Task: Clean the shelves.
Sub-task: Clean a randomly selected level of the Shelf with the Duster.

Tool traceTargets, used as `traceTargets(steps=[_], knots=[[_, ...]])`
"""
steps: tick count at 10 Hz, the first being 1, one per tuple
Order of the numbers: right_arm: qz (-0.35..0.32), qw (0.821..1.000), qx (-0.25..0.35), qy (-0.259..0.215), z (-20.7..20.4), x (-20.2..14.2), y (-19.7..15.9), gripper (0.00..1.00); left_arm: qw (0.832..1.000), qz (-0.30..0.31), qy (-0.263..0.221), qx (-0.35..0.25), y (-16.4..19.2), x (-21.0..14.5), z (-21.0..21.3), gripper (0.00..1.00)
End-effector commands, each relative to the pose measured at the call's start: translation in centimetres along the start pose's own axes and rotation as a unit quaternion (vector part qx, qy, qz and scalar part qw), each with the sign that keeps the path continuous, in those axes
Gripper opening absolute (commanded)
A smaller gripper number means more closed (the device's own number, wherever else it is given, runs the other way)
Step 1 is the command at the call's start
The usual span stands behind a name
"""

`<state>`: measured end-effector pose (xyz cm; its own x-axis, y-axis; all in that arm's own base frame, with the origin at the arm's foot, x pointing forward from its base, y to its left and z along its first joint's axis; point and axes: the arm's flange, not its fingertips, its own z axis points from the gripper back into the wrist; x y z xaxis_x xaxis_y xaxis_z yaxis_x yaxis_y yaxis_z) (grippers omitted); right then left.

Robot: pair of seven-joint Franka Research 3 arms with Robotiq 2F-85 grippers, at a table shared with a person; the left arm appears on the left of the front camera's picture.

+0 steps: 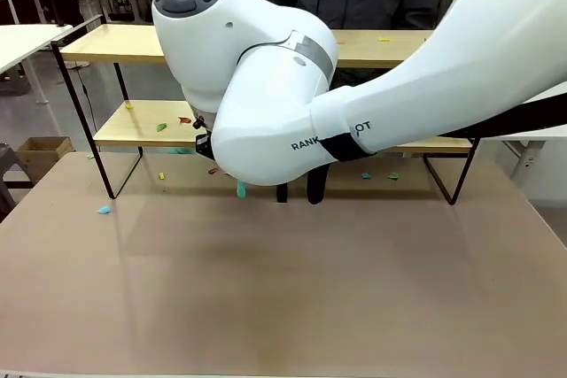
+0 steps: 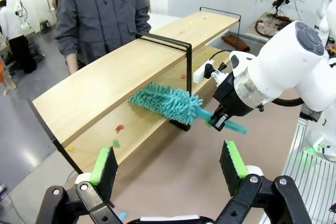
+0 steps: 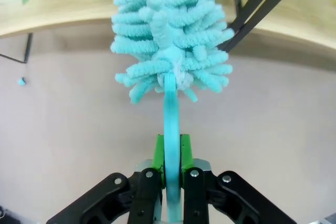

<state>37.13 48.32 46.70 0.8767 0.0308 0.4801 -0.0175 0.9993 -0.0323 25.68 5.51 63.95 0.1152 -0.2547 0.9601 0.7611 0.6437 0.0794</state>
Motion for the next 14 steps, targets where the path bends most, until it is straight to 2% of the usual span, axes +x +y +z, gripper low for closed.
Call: traceTargets(steps=[1,5,8,9,10,11,12,14], knots=[[-0.006,0.999,0.037,0.034,0.3,0.5,0.5,0.12,1.0,-0.001,-0.001,-0.003,0.0,-0.1,-0.1,1.0],[0.022,0.997,0.066,0.022,0.3,0.6,2.1,0.12,1.0,-0.001,-0.001,-0.003,0.0,-0.1,-0.1,1.0],[0.086,0.979,0.167,0.076,0.1,0.8,3.5,0.12,1.0,-0.001,-0.001,-0.003,0.0,-0.1,-0.1,1.0],[0.118,0.971,0.192,0.081,0.9,0.8,3.1,0.12,1.0,-0.001,-0.001,-0.003,0.0,-0.1,-0.1,1.0],[0.158,0.961,0.2,0.109,1.9,0.7,1.9,0.12,1.0,-0.001,-0.001,-0.003,0.0,-0.1,-0.1,1.0],[0.21,0.948,0.174,0.164,2.9,0.3,0.2,0.12,1.0,-0.001,-0.001,-0.003,0.0,-0.1,-0.1,1.0],[0.26,0.936,0.143,0.187,3.8,0.0,-1.4,0.12,1.0,-0.001,-0.001,-0.003,0.0,-0.1,-0.1,1.0],[0.346,0.893,0.184,0.221,5.7,-0.2,-4.5,0.12,1.0,-0.001,-0.001,-0.003,0.0,-0.1,-0.1,1.0]])
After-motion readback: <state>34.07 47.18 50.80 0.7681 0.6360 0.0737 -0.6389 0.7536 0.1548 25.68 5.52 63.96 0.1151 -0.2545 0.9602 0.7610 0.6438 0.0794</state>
